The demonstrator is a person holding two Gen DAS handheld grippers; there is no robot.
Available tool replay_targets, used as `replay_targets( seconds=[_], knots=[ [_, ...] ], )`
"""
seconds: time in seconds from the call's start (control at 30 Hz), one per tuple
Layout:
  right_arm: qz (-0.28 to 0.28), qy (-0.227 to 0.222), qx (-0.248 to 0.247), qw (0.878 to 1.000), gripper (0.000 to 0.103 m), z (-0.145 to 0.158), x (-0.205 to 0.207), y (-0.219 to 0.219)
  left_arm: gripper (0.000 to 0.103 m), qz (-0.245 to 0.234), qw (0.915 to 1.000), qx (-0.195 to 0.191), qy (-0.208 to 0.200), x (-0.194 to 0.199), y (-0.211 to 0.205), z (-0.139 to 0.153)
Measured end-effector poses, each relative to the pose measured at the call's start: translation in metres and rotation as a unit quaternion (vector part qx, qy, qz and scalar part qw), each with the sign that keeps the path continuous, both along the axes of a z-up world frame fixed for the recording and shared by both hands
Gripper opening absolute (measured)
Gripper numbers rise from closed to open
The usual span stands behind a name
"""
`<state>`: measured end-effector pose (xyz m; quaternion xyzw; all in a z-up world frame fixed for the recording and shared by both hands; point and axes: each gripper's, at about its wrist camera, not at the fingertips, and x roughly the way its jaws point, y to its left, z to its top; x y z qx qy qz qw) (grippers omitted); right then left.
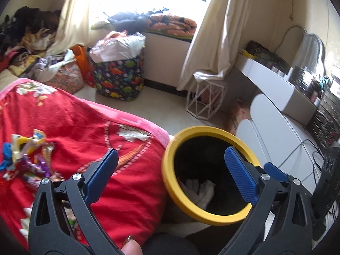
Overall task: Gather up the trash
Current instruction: 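Move both tools back over the bed toward the snack wrappers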
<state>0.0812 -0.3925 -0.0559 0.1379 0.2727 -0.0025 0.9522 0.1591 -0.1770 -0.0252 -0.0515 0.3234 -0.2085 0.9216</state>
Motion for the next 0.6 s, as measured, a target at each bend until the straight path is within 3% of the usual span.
replay_targets(
  seconds=[0.23, 0.6],
  knots=[
    [0.029, -0.011, -0.017, 0.999, 0.073, 0.009, 0.002, 0.030, 0.092, 0.044, 0.9986, 0.006, -0.030, -0.005, 0.036, 0.010],
    [0.082, -0.015, -0.033, 0.996, 0.078, 0.017, 0.012, 0.087, 0.092, 0.097, 0.9944, 0.005, -0.043, -0.009, 0.085, 0.015]
  ],
)
